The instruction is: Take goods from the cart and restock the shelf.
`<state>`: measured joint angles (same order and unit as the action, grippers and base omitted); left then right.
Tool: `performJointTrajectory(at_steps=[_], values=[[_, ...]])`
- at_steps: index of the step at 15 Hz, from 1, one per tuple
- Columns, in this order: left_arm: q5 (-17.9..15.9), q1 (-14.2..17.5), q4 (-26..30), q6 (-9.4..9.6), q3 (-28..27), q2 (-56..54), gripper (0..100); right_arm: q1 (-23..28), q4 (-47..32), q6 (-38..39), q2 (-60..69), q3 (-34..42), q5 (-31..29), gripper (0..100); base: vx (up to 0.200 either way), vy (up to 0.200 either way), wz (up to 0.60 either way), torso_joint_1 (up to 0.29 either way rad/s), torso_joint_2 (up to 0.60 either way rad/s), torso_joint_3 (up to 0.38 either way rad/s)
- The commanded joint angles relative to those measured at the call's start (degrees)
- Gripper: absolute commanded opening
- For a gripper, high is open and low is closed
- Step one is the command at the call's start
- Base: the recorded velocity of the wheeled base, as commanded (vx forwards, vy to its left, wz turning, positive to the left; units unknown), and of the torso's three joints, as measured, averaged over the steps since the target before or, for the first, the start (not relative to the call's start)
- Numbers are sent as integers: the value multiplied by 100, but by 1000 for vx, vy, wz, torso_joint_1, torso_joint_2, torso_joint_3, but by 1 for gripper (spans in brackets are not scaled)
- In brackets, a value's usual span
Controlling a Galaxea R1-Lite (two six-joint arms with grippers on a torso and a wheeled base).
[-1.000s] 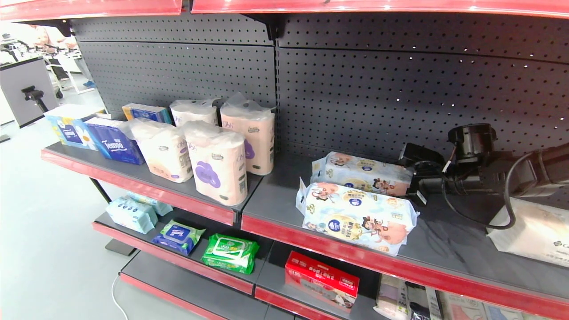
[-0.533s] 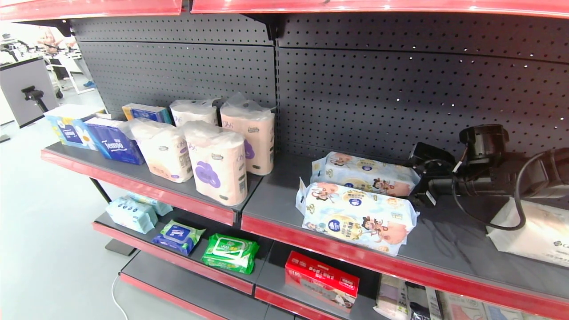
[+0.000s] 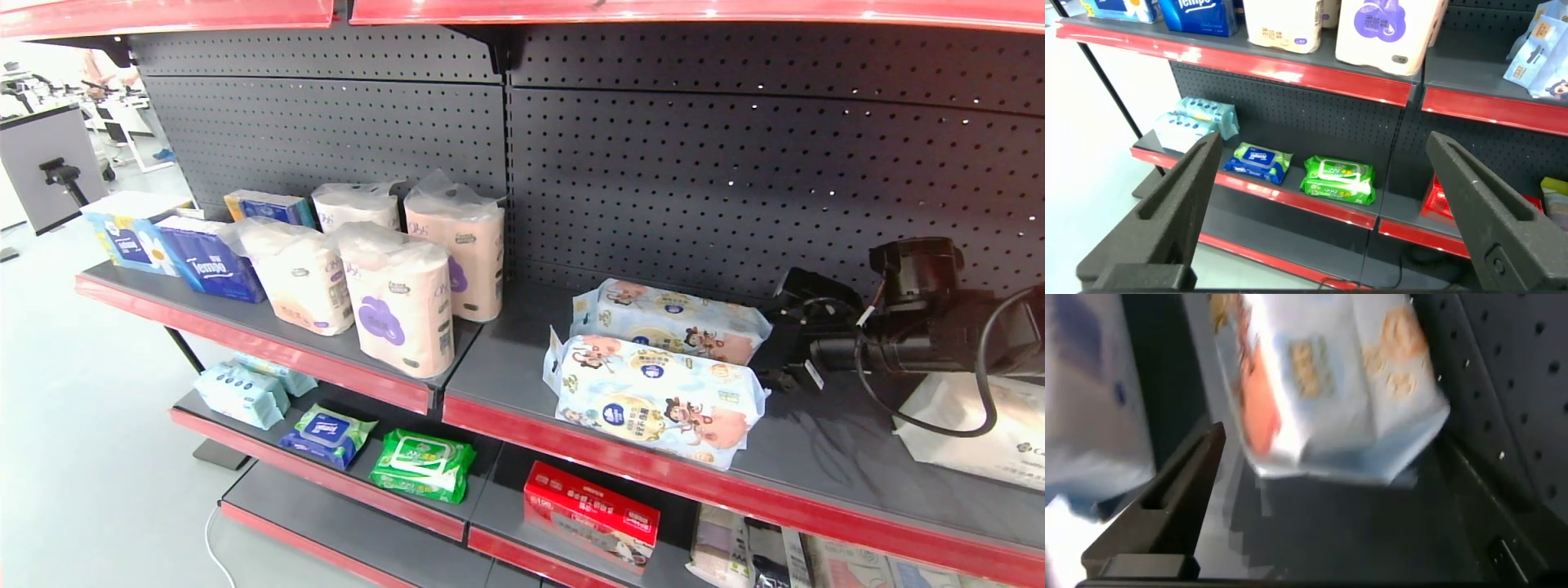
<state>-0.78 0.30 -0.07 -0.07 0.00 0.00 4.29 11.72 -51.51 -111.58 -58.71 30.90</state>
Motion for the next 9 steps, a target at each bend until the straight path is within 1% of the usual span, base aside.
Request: performJointTrajectory(at_steps=[1,4,9], values=[[-1,5,-1,-1,0,0,100,63,15,35,207,167,3,100,0,0,0,0,0,0],[-1,5,-1,-1,0,0,100,133,15,167,339,193,3,100,0,0,0,0,0,0],[-1,5,-1,-1,0,0,100,169,33,185,462,448,12,100,0,0,0,0,0,0]])
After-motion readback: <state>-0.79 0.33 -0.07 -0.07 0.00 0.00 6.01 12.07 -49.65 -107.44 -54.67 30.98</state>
